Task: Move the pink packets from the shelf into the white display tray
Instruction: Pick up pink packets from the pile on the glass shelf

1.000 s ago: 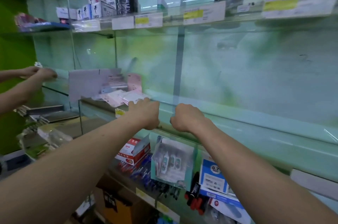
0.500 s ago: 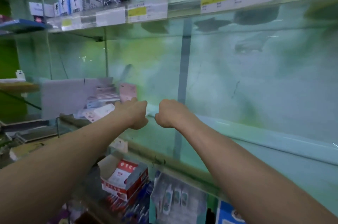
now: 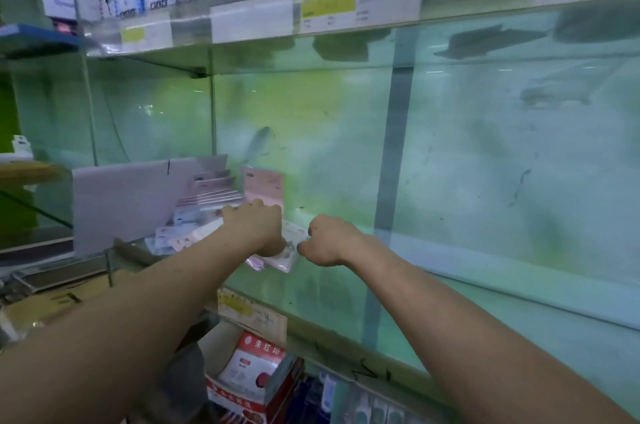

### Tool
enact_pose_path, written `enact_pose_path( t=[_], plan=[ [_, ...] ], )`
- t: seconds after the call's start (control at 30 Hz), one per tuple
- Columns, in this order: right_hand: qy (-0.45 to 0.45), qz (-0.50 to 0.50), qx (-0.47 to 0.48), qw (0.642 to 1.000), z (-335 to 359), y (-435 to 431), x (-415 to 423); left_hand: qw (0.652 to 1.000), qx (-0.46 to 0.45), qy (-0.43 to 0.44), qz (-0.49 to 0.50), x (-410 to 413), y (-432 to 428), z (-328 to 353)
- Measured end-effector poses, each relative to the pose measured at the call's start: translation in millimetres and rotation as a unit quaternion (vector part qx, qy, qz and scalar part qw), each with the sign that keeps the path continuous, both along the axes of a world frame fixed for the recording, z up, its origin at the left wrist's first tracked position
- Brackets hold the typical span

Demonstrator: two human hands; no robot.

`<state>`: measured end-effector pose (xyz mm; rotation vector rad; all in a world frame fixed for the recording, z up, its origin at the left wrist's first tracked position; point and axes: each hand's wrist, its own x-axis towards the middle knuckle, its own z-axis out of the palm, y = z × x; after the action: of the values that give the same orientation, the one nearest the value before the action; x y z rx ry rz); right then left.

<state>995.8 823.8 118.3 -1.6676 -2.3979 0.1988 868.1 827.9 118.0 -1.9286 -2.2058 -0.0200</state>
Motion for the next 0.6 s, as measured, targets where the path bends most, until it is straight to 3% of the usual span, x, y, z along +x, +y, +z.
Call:
enact_pose_path(
  t=[0.3,0.5,0.6],
  plan=[
    [0.019,-0.008,-0.067,0.998,-13,11,-27,0.997,0.045,-0.035,-0.042,-12,16,3],
    [0.081,-0.019,-0.109,0.991,-6,2,-25,0.972,0.034,-0.215,-0.083,-12,23,15],
    [0.131,-0.035,-0.141,0.981,1,-3,-22,0.931,0.023,-0.354,-0.083,-12,30,19]
  ],
)
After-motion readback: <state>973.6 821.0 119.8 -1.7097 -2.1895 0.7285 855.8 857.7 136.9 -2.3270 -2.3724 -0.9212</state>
